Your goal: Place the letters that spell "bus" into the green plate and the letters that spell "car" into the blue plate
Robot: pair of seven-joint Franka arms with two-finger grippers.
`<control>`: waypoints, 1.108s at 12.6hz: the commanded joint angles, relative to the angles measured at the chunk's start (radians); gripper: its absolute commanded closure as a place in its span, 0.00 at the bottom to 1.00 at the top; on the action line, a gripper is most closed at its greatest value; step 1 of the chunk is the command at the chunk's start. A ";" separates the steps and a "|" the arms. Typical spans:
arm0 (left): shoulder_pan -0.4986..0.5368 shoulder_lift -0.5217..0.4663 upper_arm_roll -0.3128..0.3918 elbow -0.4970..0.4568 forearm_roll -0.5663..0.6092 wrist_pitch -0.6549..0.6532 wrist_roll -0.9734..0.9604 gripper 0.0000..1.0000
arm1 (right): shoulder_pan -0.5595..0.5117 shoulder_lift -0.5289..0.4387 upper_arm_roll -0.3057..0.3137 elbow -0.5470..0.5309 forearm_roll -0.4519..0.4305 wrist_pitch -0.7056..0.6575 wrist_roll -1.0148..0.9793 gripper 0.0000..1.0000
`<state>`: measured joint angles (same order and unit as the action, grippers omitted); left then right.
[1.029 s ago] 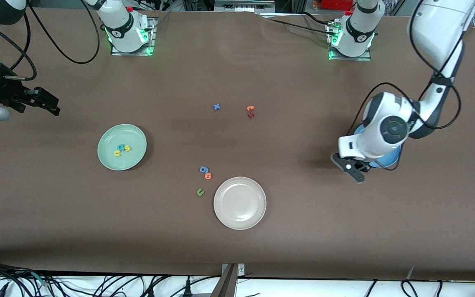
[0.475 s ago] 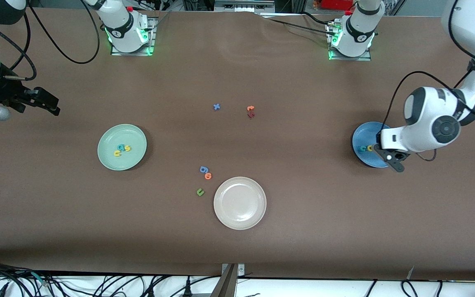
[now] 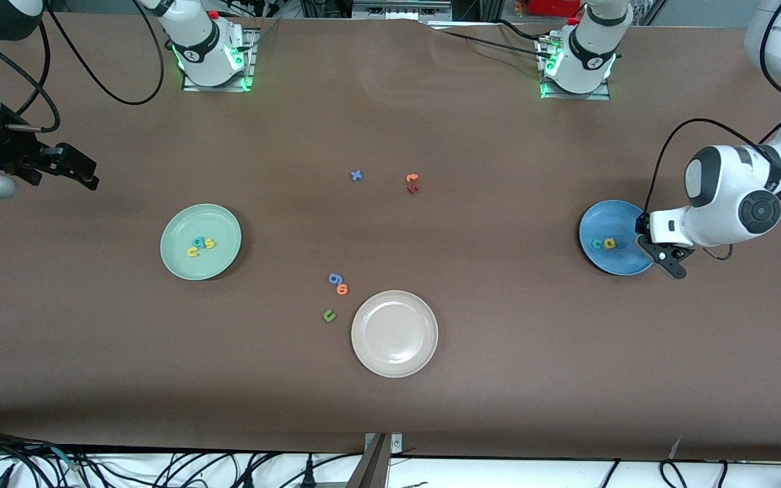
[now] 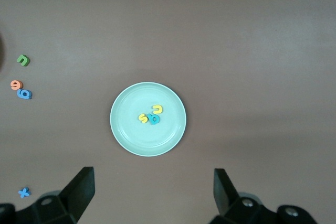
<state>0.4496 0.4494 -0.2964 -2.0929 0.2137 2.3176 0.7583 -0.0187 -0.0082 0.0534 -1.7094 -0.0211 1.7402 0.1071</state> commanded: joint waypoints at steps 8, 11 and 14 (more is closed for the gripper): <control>-0.008 -0.067 -0.070 0.357 -0.033 -0.341 -0.070 0.00 | 0.002 0.011 0.000 0.027 0.001 -0.021 -0.003 0.00; -0.008 -0.081 -0.073 0.551 -0.033 -0.513 -0.068 0.00 | 0.002 0.011 0.000 0.027 0.001 -0.021 -0.003 0.00; -0.014 -0.103 -0.095 0.716 -0.031 -0.602 -0.073 0.00 | 0.002 0.011 0.000 0.027 0.001 -0.021 -0.003 0.00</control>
<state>0.4431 0.3494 -0.3766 -1.4706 0.2132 1.7758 0.6856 -0.0187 -0.0073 0.0534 -1.7077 -0.0211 1.7395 0.1071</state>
